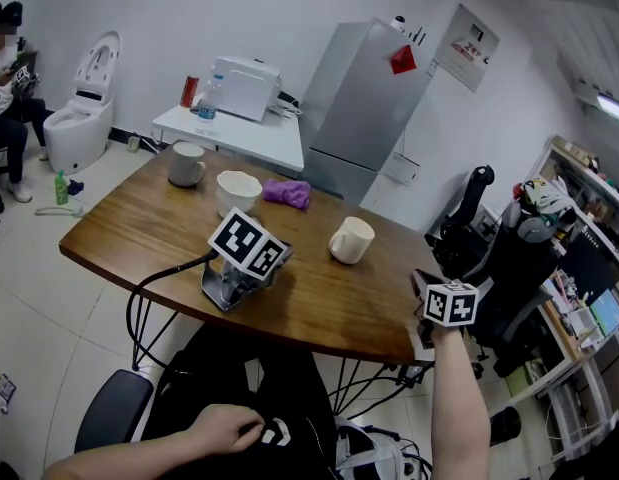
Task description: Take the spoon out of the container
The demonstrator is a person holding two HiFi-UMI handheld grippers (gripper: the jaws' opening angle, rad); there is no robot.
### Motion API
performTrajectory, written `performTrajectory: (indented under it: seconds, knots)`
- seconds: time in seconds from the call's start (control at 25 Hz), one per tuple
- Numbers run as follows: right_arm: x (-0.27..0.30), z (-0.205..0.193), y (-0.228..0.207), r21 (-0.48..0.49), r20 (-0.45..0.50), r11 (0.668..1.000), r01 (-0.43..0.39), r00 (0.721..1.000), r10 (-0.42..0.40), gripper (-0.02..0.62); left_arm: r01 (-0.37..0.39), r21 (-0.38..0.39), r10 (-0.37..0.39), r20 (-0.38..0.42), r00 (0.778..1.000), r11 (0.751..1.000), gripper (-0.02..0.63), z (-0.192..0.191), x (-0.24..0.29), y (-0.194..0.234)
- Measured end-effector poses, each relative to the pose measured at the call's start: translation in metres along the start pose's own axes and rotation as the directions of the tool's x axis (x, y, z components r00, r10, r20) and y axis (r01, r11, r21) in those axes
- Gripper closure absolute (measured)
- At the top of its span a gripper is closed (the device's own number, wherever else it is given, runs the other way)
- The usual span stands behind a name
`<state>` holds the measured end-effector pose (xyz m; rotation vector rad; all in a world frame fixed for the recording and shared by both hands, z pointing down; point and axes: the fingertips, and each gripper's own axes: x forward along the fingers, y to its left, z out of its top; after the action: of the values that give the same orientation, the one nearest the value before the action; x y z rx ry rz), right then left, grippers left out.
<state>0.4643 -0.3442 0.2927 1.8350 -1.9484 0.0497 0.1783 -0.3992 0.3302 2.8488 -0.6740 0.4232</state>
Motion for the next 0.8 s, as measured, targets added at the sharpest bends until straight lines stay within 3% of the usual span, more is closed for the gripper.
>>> performTrajectory:
  seconds: [0.32, 0.8]
  knots:
    - [0.001, 0.029, 0.057, 0.088, 0.113, 0.98, -0.179, 0.979, 0.169, 0.592, 0.0, -0.001, 0.0, 0.0, 1.0, 1.0, 0.594, 0.0, 0.001, -0.001]
    - [0.002, 0.044, 0.139, 0.161, 0.213, 0.895, -0.416, 0.9, 0.38, 0.592, 0.0, 0.0, 0.0, 0.001, 1.0, 1.0, 0.594, -0.001, 0.002, -0.003]
